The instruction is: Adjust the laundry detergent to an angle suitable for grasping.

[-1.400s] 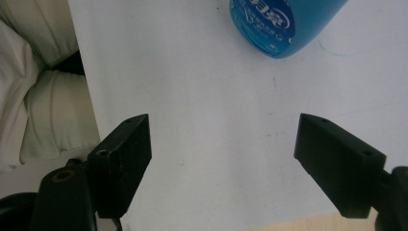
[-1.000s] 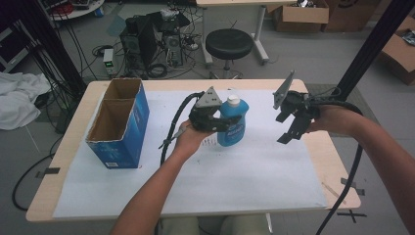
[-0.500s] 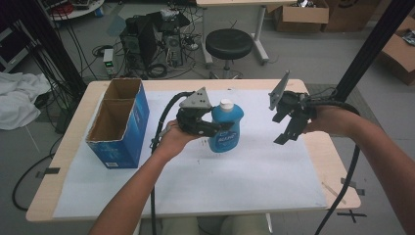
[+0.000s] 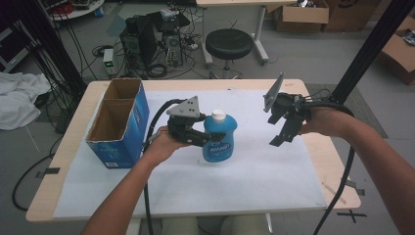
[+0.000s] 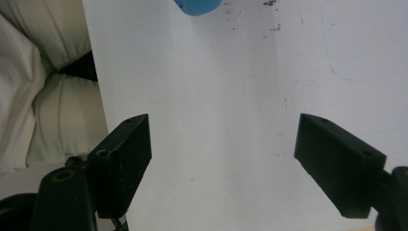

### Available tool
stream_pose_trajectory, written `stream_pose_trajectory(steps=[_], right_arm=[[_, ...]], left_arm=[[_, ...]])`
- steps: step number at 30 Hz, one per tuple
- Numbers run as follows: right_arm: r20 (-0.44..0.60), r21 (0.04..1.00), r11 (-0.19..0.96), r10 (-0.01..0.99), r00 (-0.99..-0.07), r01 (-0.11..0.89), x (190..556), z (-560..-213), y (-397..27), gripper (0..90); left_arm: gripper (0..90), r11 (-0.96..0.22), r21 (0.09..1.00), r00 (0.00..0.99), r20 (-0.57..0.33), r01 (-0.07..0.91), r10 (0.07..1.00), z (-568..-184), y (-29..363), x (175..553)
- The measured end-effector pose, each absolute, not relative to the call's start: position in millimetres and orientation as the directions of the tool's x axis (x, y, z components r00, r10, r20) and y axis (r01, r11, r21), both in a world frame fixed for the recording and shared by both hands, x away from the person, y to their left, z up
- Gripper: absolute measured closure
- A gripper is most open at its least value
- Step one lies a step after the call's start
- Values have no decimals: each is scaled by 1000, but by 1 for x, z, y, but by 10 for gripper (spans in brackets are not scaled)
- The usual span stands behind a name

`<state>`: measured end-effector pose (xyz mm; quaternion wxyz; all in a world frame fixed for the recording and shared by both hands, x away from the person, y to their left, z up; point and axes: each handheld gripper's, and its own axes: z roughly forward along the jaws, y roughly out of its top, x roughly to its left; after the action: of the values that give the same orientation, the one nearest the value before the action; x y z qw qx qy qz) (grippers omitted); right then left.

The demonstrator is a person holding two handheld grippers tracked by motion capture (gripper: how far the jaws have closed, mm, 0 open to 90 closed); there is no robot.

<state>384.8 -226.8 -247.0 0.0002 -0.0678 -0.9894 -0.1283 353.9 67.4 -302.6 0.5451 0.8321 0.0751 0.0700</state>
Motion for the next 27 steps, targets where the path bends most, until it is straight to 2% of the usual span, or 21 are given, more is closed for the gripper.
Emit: stream_pose_trajectory(steps=[13,27], right_arm=[[28,242,960,139,-990,142,385,-252,-223,204],[39,231,962,144,-989,149,387,-257,-219,203]], left_arm=[[451,-444,896,987,60,13,149,-324,69,349],[451,-465,885,988,48,25,145,-347,70,349]])
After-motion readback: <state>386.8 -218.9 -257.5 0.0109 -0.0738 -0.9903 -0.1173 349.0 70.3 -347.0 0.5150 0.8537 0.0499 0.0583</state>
